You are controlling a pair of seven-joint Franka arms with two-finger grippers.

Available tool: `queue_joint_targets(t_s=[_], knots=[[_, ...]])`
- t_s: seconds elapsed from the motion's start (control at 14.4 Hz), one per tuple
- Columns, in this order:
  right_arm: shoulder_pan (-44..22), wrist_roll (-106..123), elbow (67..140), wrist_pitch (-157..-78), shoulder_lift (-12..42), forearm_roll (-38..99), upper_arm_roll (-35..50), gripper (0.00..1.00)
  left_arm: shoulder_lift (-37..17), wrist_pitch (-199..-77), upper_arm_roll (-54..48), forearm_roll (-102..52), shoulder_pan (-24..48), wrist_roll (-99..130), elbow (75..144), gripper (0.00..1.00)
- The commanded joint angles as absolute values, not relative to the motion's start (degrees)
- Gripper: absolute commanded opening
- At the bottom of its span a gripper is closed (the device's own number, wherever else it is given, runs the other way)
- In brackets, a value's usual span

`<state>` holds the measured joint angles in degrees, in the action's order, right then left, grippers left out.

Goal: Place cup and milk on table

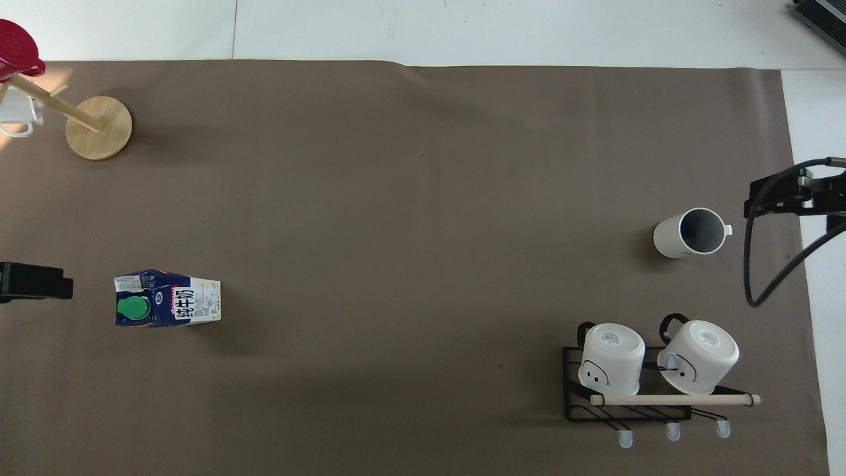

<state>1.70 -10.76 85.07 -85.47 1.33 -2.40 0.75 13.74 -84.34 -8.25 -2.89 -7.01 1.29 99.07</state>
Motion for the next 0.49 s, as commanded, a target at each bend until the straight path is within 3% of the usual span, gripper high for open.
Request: queue_joint_targets(t_s=[0.0, 0.42], knots=[[2.2, -7.83, 85.61, -86.13, 0.79, -2.46, 0.97, 1.0, 13.8, -83.32, -8.7, -3.16, -7.91, 1.41, 98.61, 1.0], [2.2, -6.59, 86.74, -89.55, 0.79, -2.46, 0.97, 1.0, 13.8, -83.32, -8.7, -3.16, -8.0, 1.32, 98.61, 1.0]])
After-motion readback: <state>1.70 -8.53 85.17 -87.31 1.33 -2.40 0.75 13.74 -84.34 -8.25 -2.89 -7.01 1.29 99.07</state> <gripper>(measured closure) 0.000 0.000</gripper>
